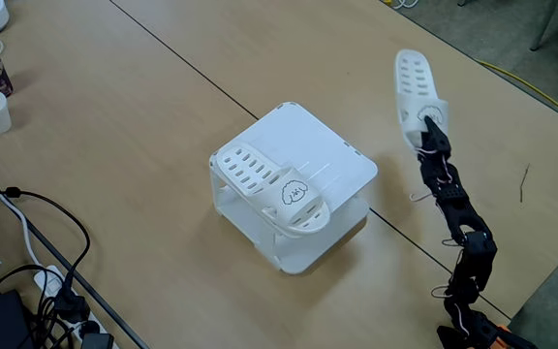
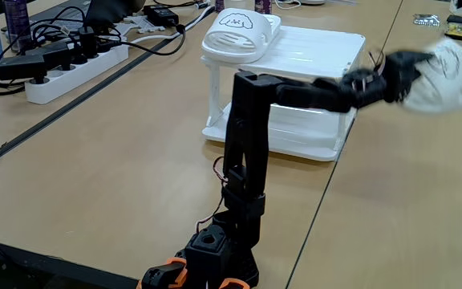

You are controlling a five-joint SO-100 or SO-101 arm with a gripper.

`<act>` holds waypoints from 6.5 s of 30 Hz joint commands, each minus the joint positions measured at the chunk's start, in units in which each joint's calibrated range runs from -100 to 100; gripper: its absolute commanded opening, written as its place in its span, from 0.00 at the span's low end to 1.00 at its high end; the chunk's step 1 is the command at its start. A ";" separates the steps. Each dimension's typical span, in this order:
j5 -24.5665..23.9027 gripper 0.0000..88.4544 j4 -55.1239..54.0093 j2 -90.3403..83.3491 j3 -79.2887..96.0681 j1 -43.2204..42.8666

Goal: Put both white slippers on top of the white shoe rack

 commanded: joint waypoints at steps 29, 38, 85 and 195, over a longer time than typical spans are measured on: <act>0.42 0.01 13.87 -17.40 -3.13 -24.92; 0.42 0.01 13.87 -19.67 1.83 -29.85; 0.42 0.01 13.87 -16.90 3.28 -28.79; 0.42 0.37 13.78 -21.94 4.99 -27.80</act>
